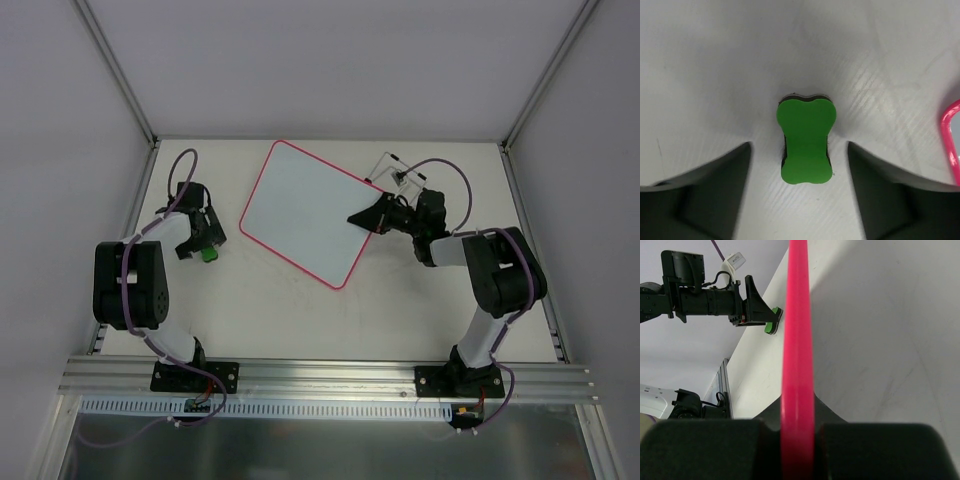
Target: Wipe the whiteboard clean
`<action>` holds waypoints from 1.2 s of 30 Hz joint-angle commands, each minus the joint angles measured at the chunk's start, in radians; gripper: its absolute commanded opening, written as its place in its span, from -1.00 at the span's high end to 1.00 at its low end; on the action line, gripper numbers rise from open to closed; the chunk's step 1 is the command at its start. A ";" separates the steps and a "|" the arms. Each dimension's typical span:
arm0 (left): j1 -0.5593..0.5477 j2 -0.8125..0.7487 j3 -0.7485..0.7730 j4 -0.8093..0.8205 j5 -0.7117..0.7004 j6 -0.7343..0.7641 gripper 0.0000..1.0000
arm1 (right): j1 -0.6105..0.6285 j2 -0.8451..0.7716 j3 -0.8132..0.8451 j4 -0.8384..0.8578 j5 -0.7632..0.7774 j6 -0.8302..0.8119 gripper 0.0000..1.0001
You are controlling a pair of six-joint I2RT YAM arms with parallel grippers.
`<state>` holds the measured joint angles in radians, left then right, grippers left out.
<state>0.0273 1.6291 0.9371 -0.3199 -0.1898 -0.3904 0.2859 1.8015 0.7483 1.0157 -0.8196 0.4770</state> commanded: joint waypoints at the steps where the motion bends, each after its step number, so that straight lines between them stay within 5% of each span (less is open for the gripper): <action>1: 0.002 -0.024 0.061 -0.051 0.013 0.024 -0.91 | -0.019 -0.083 0.049 0.000 -0.001 -0.054 0.99; 20: 0.000 -0.481 0.100 -0.148 0.157 0.065 -0.98 | -0.281 -0.182 0.304 -0.100 -0.156 0.038 0.99; 36: 0.002 -0.699 0.017 -0.186 0.153 0.148 -0.97 | -0.605 0.008 0.680 -0.094 -0.414 0.158 0.99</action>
<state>0.0273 0.9508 0.9657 -0.4927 -0.0338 -0.2707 -0.2867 1.7935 1.3338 0.8032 -1.1660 0.5789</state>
